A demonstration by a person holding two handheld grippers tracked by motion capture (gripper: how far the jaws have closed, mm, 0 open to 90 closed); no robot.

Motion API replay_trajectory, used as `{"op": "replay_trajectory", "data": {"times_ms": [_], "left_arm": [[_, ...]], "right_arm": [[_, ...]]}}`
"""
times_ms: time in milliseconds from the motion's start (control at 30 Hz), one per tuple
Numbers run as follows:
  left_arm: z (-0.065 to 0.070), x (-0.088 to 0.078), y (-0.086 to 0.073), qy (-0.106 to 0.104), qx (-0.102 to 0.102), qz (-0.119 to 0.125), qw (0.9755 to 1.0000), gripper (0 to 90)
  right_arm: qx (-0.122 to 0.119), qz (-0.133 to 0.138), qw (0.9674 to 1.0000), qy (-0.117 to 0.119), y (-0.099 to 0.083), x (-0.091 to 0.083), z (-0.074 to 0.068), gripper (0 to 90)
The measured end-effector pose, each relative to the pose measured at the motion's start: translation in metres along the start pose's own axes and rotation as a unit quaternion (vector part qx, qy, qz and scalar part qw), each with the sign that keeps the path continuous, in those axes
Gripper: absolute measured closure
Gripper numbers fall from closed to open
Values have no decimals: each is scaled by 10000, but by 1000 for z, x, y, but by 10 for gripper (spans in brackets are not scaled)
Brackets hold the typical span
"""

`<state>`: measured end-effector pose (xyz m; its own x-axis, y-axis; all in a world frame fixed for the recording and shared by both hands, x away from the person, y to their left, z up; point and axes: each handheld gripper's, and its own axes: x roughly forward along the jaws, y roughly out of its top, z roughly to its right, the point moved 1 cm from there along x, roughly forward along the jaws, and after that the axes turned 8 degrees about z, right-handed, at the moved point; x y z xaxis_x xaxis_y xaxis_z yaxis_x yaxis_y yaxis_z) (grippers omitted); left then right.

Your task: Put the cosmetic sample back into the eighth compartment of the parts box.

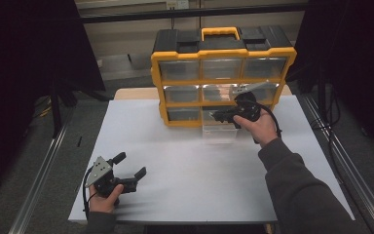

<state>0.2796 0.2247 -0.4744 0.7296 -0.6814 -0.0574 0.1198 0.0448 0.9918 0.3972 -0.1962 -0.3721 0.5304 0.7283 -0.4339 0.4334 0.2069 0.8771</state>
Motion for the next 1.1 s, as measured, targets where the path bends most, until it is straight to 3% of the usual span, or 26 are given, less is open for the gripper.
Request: {"op": "replay_trajectory", "data": {"times_ms": [1100], "left_arm": [[-2,-1,0,-16,77,-54,10000,20]], "right_arm": [[122,-11,9993,-361,-5,12,23,813]]}}
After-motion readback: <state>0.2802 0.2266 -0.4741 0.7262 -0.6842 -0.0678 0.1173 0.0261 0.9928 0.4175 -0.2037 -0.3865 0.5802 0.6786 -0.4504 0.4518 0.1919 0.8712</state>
